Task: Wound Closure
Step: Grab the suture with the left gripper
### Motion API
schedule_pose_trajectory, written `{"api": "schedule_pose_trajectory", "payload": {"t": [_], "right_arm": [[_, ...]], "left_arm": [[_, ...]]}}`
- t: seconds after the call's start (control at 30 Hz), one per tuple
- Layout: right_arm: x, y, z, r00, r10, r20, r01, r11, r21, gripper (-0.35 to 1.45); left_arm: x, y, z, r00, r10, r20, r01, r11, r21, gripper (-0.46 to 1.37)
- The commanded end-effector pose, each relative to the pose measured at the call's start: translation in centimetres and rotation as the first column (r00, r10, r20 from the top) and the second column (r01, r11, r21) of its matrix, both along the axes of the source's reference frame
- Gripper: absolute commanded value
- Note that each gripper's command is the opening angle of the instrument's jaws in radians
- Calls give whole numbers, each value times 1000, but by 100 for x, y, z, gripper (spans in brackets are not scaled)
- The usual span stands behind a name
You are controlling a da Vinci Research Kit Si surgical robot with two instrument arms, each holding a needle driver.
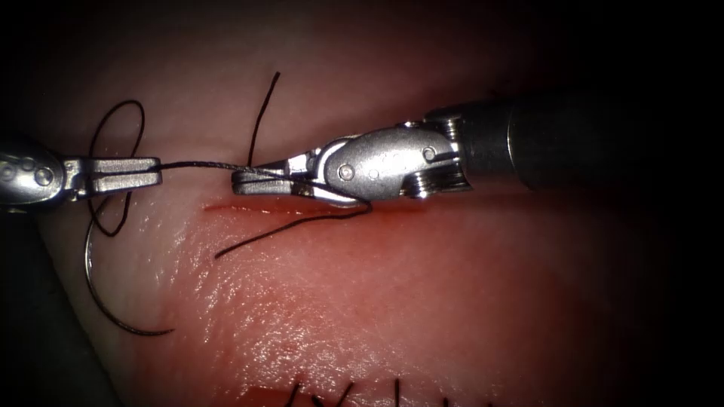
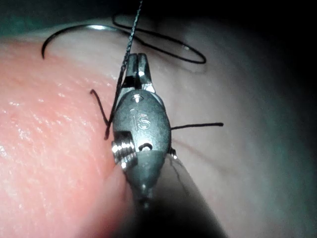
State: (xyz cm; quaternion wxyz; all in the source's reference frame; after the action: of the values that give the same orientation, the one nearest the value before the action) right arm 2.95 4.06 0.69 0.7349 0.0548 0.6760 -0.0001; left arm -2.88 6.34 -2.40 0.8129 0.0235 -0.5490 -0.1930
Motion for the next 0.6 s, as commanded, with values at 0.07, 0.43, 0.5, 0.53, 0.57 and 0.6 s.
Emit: {"api": "schedule_pose_trajectory", "payload": {"t": [0.07, 0.43, 0.5, 0.53, 0.57, 0.6], "right_arm": [[0, 0, 0, 1000, 1, 1, -1, 1000, 0, -35], [17, 17, 1, 999, -21, -24, 21, 1000, 6, -35], [19, 17, 1, 999, -21, -24, 21, 1000, 5, -35], [20, 16, 2, 999, -22, -24, 22, 1000, 4, -35], [20, 14, 2, 999, -23, -24, 23, 1000, 3, -35], [20, 12, 3, 999, -25, -24, 25, 1000, 1, -35]], "left_arm": [[0, 0, 0, 1000, -5, -1, 5, 1000, -1, -35], [1, 3, -2, 1000, -2, -2, 2, 1000, 3, -32], [1, 1, -3, 1000, -5, -3, 5, 1000, 1, -28], [1, -1, -4, 1000, -6, -5, 6, 1000, 0, -27], [1, -3, -6, 1000, -9, -6, 9, 1000, -1, -27], [2, -5, -8, 1000, -6, -8, 6, 1000, 0, -26]]}}
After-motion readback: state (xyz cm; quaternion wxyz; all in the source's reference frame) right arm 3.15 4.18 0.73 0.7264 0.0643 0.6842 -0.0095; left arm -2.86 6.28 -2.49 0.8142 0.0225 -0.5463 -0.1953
